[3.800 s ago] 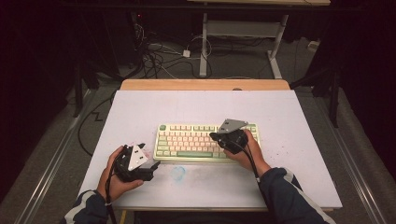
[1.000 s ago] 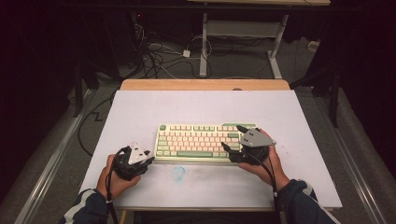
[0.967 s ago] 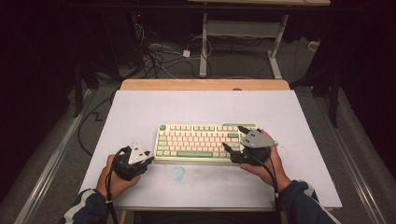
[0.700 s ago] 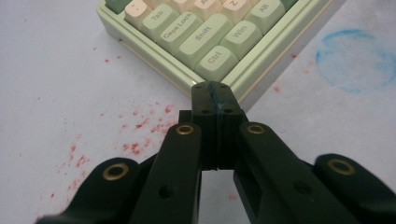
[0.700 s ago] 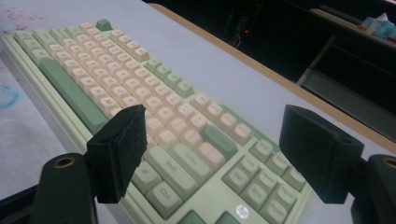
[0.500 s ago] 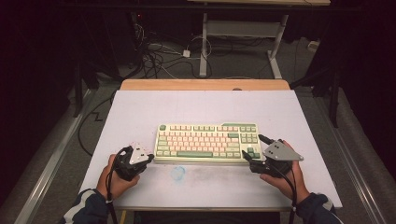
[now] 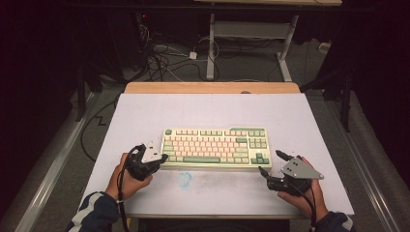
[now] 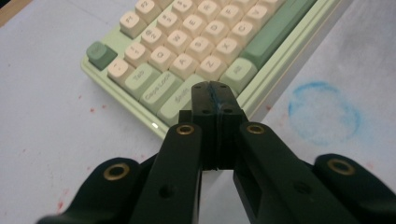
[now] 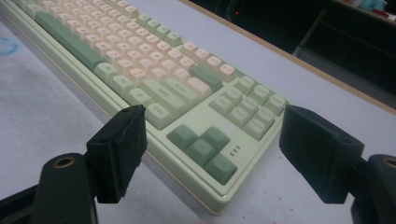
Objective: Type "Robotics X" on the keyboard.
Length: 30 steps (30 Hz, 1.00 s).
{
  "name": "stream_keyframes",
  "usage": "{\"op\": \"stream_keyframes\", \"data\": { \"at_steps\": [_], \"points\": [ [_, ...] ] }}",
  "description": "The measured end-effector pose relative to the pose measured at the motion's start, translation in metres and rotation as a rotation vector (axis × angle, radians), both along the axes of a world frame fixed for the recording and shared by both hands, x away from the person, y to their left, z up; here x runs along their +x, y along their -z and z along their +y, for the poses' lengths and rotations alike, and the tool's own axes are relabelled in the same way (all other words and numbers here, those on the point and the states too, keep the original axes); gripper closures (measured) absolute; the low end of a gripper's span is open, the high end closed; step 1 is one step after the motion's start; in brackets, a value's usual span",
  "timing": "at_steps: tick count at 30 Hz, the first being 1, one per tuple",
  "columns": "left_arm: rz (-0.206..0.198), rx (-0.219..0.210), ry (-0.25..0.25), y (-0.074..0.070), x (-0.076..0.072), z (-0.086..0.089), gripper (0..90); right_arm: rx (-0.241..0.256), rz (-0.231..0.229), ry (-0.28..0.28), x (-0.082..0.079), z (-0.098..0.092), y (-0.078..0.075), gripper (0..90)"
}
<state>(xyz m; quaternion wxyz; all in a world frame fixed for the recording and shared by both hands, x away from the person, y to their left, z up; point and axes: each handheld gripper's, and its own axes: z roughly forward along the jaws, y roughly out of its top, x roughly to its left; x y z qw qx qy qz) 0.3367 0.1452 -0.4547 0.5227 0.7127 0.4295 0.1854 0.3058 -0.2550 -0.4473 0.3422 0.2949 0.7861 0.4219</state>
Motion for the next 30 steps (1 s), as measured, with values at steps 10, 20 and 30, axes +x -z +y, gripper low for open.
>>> {"op": "stream_keyframes", "data": {
  "at_steps": [10,20,30],
  "points": [
    [0.007,0.017,0.069,-0.005,0.017,-0.034,87.4,-0.030,0.014,-0.007,0.000,0.003,0.004,23.8],
    [0.036,0.066,0.119,0.004,0.030,-0.064,87.3,-0.047,0.023,-0.021,0.001,0.004,0.006,23.8],
    [0.051,0.085,0.108,0.010,0.038,-0.067,86.9,-0.055,0.033,-0.031,0.001,0.007,0.008,23.8]
  ]
}}
